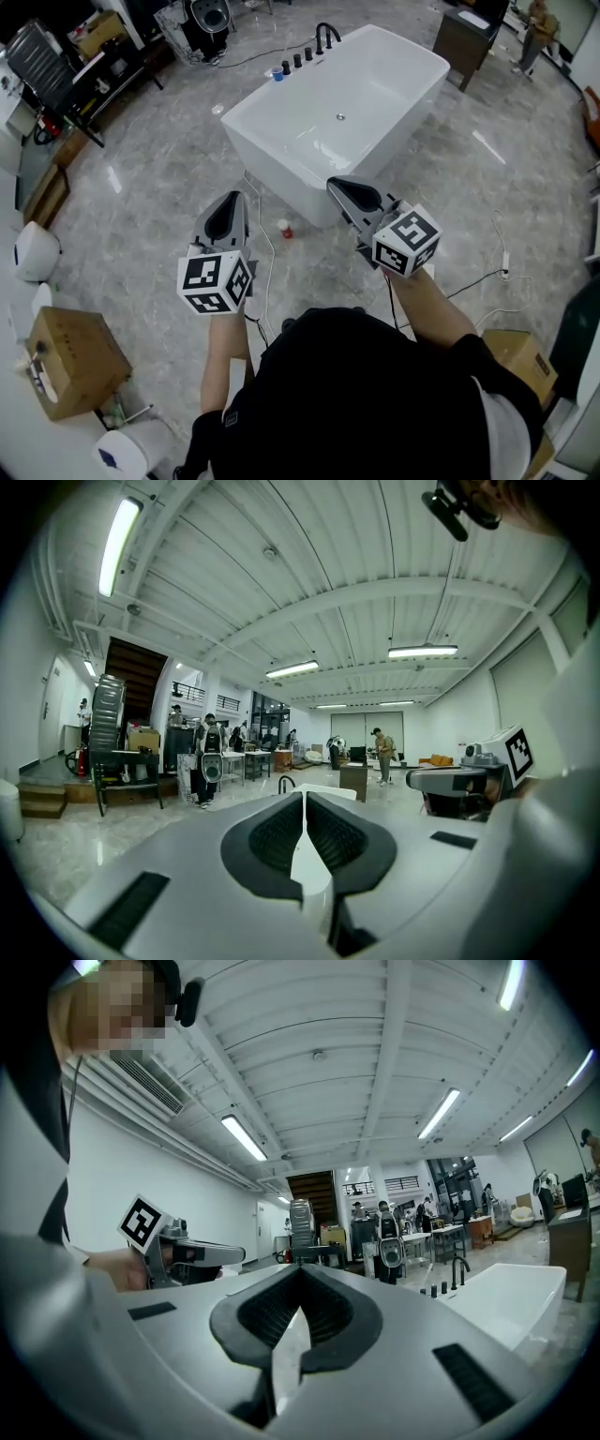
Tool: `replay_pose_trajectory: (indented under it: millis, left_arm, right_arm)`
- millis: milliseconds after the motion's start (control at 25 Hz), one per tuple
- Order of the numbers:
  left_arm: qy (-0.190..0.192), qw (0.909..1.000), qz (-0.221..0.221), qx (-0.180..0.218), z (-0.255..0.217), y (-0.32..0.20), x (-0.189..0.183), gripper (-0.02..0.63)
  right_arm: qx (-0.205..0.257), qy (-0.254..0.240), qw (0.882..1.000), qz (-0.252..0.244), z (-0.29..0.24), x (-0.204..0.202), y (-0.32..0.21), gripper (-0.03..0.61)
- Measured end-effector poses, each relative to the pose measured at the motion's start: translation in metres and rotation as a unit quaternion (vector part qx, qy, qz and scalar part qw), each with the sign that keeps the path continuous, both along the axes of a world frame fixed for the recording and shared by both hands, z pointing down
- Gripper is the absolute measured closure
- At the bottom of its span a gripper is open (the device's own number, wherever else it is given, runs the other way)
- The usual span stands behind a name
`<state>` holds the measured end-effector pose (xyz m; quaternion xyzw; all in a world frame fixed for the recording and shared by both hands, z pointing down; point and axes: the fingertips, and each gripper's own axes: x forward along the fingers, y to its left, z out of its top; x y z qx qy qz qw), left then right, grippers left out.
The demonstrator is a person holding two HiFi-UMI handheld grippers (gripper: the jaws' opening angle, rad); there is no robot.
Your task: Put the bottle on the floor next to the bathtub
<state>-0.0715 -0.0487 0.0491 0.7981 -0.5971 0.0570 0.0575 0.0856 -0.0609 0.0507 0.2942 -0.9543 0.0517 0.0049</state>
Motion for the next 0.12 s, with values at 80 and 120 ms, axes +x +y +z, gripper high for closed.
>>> replay_pose_trajectory:
  millis: [80, 120]
  left_arm:
    - [0.001, 1.0000, 0.000, -0.001, 0.0011, -0.0013, -0.0014, 0.591]
    - [0.001, 1.0000, -0.001, -0.002, 0.0017, -0.0020, -0.0023, 0.591]
  right_arm:
    - [0.000, 0.000, 1.000, 0.000, -0.0003, -0.0016, -0.0007, 0.552]
    - [0.000, 0.000, 1.000, 0.000, -0.0003, -0.0026, -0.0011, 0.551]
